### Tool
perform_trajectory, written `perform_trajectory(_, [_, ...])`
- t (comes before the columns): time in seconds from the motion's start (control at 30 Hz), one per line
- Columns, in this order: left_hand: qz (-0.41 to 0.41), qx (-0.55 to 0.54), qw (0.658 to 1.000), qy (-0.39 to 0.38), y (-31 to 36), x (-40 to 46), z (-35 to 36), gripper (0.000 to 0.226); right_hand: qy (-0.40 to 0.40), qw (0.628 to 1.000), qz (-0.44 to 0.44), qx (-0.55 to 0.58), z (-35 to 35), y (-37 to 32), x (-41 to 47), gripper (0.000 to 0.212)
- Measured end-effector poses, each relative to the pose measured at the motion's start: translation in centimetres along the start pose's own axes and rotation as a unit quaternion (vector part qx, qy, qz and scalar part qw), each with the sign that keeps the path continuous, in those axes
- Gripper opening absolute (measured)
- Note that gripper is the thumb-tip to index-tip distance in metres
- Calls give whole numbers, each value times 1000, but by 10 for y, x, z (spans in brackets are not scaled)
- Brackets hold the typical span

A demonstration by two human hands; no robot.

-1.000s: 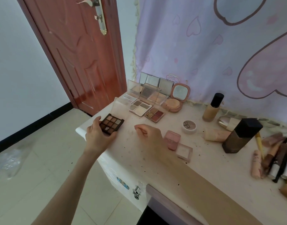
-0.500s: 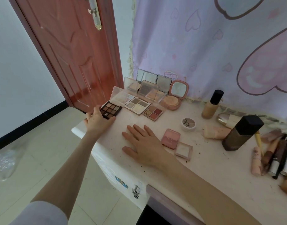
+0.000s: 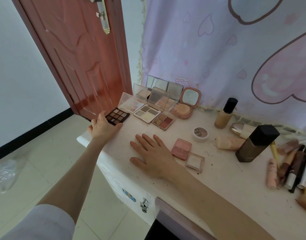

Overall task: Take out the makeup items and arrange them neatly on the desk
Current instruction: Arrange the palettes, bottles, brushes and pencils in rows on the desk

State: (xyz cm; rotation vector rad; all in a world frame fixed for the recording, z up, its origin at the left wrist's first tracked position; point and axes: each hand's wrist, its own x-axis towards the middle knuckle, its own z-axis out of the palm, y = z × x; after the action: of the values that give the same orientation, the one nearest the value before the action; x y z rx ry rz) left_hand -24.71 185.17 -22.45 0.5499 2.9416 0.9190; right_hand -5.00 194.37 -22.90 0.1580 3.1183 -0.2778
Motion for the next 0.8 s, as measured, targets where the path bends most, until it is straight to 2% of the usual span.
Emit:
perform_trajectory(0.13, [25,20,999,9,-2,-14,1,87,6,1000,0,2,2,0,1,61])
perform_trajectory(0.23, [46,38,998,29,-2,-38,3,79,22,999,-4,41,0,1,1,55])
perform_trajectory(0.37, [83,99,991,27,-1,-74,7,63,115,966,25,231,-13,2,-13,34])
perform_trajectory(0.53, [142,163,976,-21,3,-103,11,53,212,955,69,197,-27,28,-53,25])
perform_trajectory(0.6, [163,178,970,-29,9,-110,13,54,195,963,108,155,-31,43,-65,33])
perform_trajectory(0.7, [208,188,959,-47,23,-119,20,53,133,974,158,96,-29,58,-78,58])
perform_trajectory(0.8, [258,174,948,-61,38,-130,29,51,138,973,166,86,-23,63,-85,67])
